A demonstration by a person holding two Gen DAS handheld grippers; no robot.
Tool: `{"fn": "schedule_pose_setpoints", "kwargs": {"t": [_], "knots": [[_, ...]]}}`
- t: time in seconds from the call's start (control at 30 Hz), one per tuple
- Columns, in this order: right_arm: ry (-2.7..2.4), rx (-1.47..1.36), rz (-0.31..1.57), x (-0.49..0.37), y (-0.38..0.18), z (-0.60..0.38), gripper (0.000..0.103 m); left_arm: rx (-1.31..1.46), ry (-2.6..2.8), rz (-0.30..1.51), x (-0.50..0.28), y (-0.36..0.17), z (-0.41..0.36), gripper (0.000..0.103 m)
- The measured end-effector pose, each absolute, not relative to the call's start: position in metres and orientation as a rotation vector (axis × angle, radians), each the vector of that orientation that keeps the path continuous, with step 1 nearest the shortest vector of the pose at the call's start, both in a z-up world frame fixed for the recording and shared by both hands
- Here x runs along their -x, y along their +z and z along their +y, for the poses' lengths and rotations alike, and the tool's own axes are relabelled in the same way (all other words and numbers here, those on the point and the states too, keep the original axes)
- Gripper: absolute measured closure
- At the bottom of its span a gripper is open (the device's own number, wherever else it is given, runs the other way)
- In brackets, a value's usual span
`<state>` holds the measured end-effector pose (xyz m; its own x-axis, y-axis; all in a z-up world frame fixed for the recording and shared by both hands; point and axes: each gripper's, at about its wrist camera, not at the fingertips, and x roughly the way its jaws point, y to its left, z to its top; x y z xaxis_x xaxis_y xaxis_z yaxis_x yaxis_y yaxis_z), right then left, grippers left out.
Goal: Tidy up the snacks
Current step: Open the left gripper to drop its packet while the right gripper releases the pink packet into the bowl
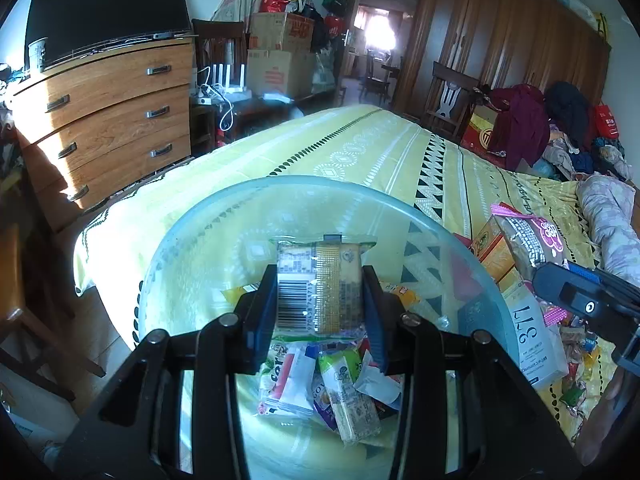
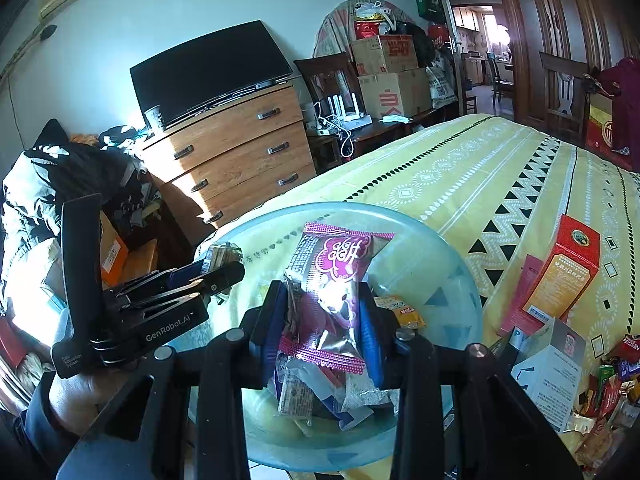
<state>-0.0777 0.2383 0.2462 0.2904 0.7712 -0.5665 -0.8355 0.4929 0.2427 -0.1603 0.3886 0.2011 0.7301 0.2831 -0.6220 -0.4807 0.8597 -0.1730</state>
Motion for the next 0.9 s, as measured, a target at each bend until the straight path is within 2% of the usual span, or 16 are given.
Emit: {"fn": "schedule_pose_setpoints", "kwargs": {"t": [0.9], "knots": [[1.087, 0.106, 0.715, 0.0760, 0.2417, 0.2439, 0.064, 0.330, 0.429, 0.636, 0.1566, 0.1978, 0.3933, 0.063]]}}
